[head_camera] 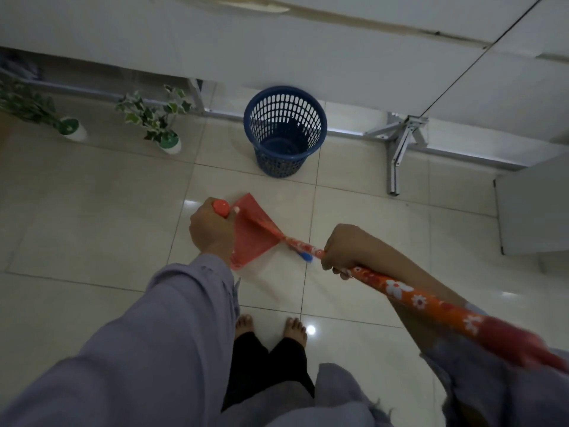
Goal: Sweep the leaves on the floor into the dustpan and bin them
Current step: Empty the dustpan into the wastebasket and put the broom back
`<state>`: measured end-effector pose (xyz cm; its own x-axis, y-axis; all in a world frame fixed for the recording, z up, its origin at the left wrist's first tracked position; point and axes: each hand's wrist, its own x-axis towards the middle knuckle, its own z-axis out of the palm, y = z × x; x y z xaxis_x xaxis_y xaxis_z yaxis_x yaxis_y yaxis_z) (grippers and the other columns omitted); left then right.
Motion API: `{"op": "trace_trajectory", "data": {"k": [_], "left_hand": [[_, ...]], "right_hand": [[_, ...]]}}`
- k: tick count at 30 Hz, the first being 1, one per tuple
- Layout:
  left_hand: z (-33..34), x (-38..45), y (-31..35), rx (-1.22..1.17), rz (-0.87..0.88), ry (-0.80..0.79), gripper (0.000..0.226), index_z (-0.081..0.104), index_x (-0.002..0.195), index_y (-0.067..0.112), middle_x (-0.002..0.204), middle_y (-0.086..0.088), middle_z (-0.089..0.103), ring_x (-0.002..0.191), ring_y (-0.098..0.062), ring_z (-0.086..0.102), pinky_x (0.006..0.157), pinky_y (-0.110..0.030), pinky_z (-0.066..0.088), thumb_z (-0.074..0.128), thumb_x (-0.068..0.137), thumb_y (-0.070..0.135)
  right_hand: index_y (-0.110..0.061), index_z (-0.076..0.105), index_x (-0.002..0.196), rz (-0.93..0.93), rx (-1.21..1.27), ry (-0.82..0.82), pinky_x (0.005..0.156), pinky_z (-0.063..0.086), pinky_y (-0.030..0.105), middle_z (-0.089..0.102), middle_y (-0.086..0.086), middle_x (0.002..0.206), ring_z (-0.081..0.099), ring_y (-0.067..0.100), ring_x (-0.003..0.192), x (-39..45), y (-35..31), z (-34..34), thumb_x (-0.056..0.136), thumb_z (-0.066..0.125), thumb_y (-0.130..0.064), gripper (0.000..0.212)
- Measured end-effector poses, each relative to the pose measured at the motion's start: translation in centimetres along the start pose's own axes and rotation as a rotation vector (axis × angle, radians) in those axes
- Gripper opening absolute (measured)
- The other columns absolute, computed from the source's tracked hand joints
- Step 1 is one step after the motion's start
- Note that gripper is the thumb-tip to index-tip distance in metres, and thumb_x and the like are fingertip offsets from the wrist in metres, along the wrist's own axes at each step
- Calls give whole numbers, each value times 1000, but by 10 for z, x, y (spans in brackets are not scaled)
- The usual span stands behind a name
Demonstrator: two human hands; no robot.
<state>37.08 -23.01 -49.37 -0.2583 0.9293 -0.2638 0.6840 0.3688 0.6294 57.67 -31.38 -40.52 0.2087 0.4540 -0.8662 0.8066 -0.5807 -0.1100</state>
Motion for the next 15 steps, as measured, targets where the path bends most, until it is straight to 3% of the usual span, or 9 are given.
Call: {"op": "trace_trajectory", "data": {"k": [2,4,10,13,15], "left_hand": [[-1,1,-2,-1,-3,3,17,65,87,15,89,-15,70,85,-37,65,71,-36,49,73,77,25],[-3,2,-6,-11,-12,2,18,66,88,15,89,-13,70,85,-35,65,73,-37,51,74,77,26],[-3,2,-25,-50,-65,-16,19,56,73,21,74,0,58,72,-24,56,65,-27,41,75,76,24],[-3,3,-33,-54,-59,-12,22,54,73,22,74,0,56,70,-23,53,65,-27,39,76,76,23],[-5,6,-37,-55,-66,-5,20,57,75,22,75,0,57,71,-22,52,66,-26,40,77,75,23]], "right_hand": [[2,69,89,6,36,0,59,56,28,74,10,71,62,13,42,-3,-3,-10,78,71,-17,22],[3,70,89,-11,55,42,65,58,32,75,13,74,64,16,47,-3,-8,-14,79,70,-16,22],[-5,56,88,-69,-19,216,78,59,36,70,15,97,70,29,86,9,-28,3,82,57,-9,7],[-5,55,81,-77,-17,170,79,59,38,70,15,98,70,29,86,12,-37,22,84,56,-7,4],[-3,56,73,-63,20,84,73,60,35,74,15,87,72,25,73,14,-39,33,83,58,-8,11]]}}
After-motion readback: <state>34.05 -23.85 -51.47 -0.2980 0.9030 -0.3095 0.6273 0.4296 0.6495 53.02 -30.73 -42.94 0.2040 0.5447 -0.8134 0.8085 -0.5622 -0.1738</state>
